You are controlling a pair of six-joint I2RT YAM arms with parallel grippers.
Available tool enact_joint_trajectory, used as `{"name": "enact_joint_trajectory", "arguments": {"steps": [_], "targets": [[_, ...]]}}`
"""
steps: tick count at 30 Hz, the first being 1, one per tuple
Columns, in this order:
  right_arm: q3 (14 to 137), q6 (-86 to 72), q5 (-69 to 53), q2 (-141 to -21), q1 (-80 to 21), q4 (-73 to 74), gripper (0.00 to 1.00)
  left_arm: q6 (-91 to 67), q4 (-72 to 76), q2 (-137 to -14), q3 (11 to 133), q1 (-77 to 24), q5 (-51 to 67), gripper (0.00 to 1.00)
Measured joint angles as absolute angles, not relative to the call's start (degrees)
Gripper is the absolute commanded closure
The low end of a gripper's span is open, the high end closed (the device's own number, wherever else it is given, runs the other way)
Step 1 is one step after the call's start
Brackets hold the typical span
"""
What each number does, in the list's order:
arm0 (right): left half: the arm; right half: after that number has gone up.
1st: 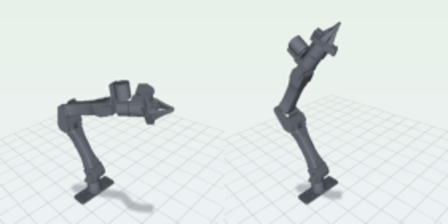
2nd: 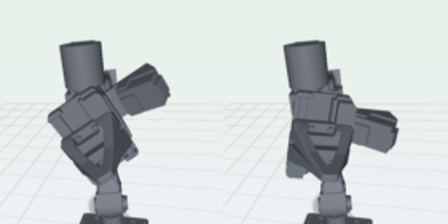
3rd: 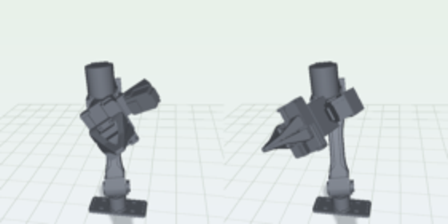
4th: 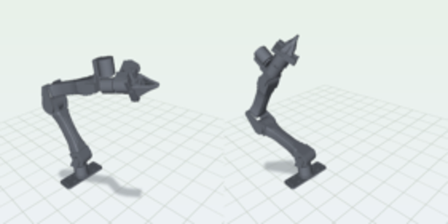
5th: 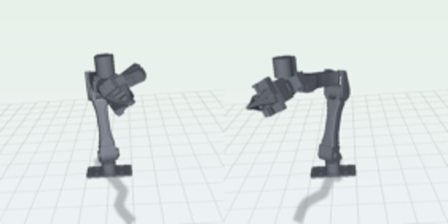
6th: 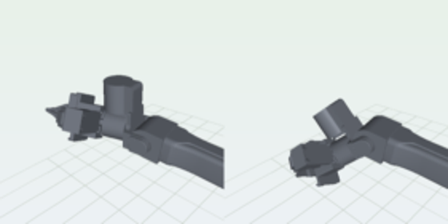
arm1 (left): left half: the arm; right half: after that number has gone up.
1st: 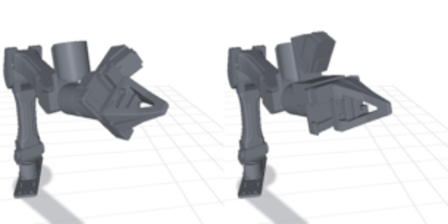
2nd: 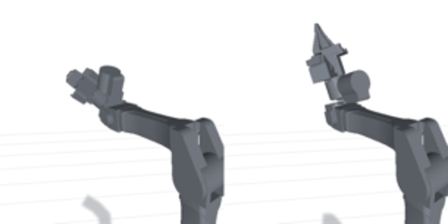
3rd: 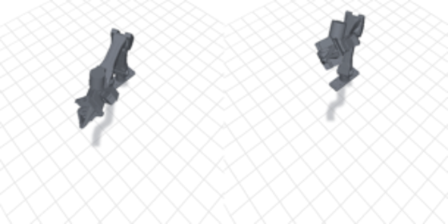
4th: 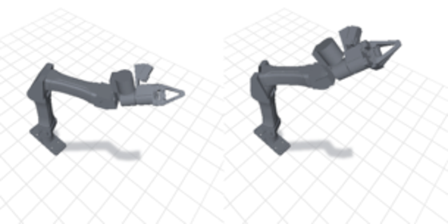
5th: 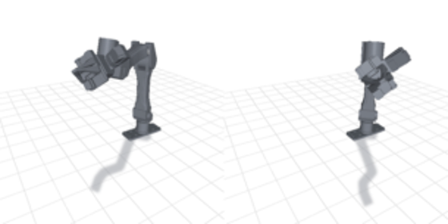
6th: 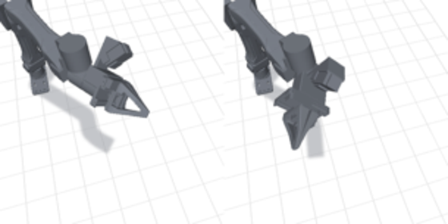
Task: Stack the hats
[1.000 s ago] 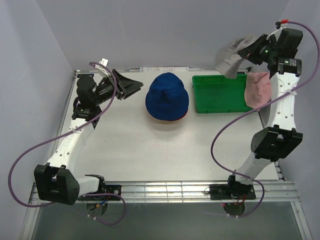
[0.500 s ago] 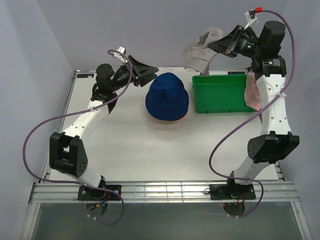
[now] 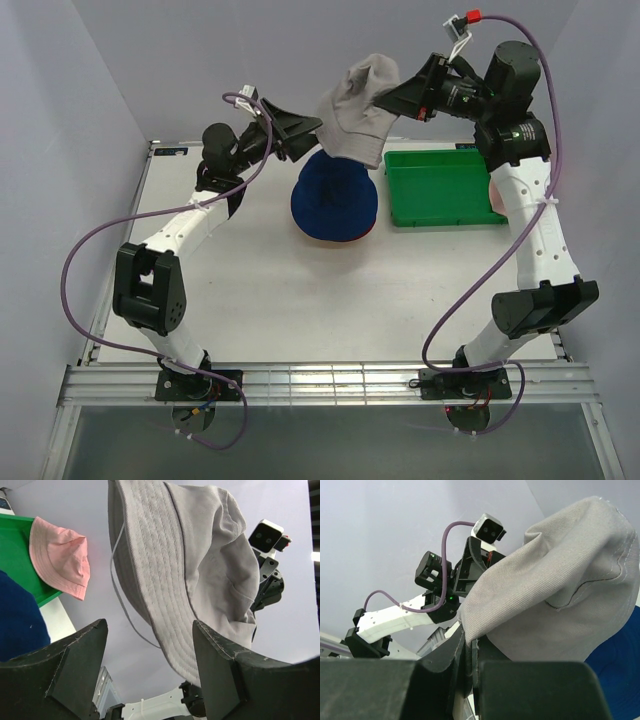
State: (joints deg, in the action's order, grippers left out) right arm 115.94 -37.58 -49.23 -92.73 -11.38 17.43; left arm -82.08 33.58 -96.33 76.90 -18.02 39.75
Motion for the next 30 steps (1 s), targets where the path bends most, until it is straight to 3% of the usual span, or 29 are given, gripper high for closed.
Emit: {"name": "enact_joint_trajectory", "arguments": {"steps": [8, 11, 12, 19, 25, 30], "targets": [[115.9, -36.9, -48.6, -92.7, -13.7, 17.6, 0.92, -86.1, 39.4, -97.0, 76.9, -18.5, 39.4, 0.25], [115.9, -35.2, -47.4, -92.7, -13.7, 19.0, 0.92, -87.6, 41.2, -98.4, 76.9, -18.9, 39.3, 0.4], [115.9, -34.4, -46.9, -92.7, -13.7, 19.8, 0.92, -88.1, 41.5, -98.9, 76.9, -19.0, 39.3, 0.51], [116.0, -26.7, -42.0, -92.8, -13.7, 28.1, 0.92, -90.2, 42.6, -101.7, 77.8, -19.2, 39.6, 0.82], [116.0, -19.9, -38.1, -93.8, -13.7, 34.7, 0.92, -91.4, 44.9, -104.8, 79.8, -19.2, 40.8, 0.99], [116.1, -15.8, -36.0, -95.0, -13.7, 38.7, 0.92, -92.2, 47.0, -107.7, 80.7, -19.1, 42.4, 1.0]]}}
